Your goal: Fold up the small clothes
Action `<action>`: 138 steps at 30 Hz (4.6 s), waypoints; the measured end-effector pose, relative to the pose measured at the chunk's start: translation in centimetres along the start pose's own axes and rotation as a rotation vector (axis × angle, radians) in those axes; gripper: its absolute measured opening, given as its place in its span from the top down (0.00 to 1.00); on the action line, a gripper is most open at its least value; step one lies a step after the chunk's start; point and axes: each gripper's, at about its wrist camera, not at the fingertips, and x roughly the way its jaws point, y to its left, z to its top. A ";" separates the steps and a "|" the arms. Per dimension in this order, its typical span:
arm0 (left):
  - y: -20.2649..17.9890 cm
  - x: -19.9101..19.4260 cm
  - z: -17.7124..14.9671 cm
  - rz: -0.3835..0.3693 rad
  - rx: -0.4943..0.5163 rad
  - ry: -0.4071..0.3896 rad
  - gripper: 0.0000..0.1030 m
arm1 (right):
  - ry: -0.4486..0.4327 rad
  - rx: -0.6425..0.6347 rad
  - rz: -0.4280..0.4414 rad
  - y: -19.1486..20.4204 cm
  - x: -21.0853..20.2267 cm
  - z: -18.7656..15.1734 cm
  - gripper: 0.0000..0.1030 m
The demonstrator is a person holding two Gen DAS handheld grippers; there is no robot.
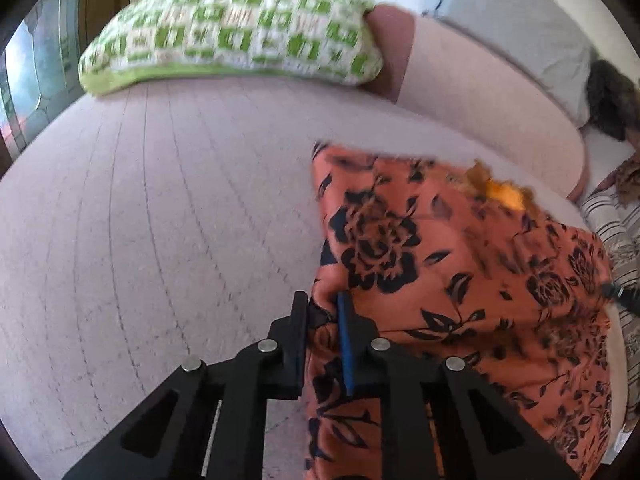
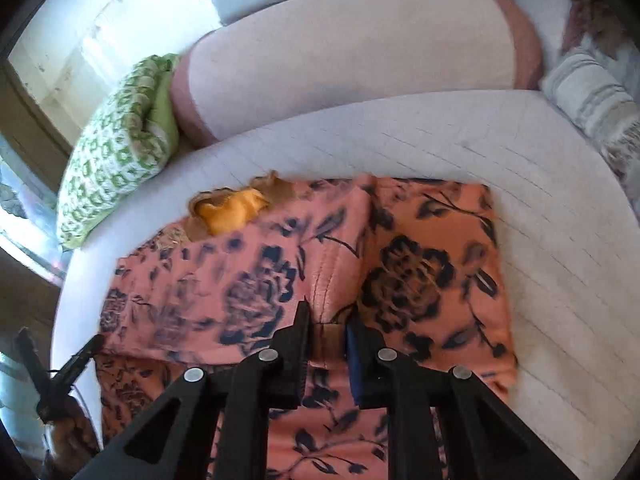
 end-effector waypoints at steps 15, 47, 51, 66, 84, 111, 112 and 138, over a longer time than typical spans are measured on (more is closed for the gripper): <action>-2.7 3.3 4.2 0.032 0.134 0.034 0.59 | -0.009 0.056 0.047 -2.5 4.3 3.3 0.40; -2.4 -1.7 -3.4 0.034 0.154 -0.004 0.27 | -0.091 0.421 0.377 -14.0 -0.9 -2.1 0.18; -2.9 -2.7 -3.1 -0.008 0.156 -0.063 0.26 | -0.160 0.360 0.455 -13.3 -3.2 -0.5 0.18; -2.0 -1.5 -3.2 -0.027 0.123 -0.018 0.21 | -0.108 0.518 0.471 -14.0 3.6 4.7 0.23; -2.6 -0.9 -3.5 -0.026 0.157 -0.006 0.12 | -0.188 0.452 0.424 -12.2 1.8 7.6 0.19; 0.1 -18.9 -18.0 0.036 0.079 -0.077 0.12 | -0.054 0.069 0.129 -11.2 -17.8 -22.9 0.17; 0.2 -18.8 -18.5 0.047 0.083 -0.064 0.12 | -0.021 0.090 0.141 -12.0 -17.2 -23.2 0.17; 2.1 -15.8 -21.9 0.004 0.030 0.152 0.12 | 0.142 0.008 0.120 -12.9 -12.7 -26.9 0.21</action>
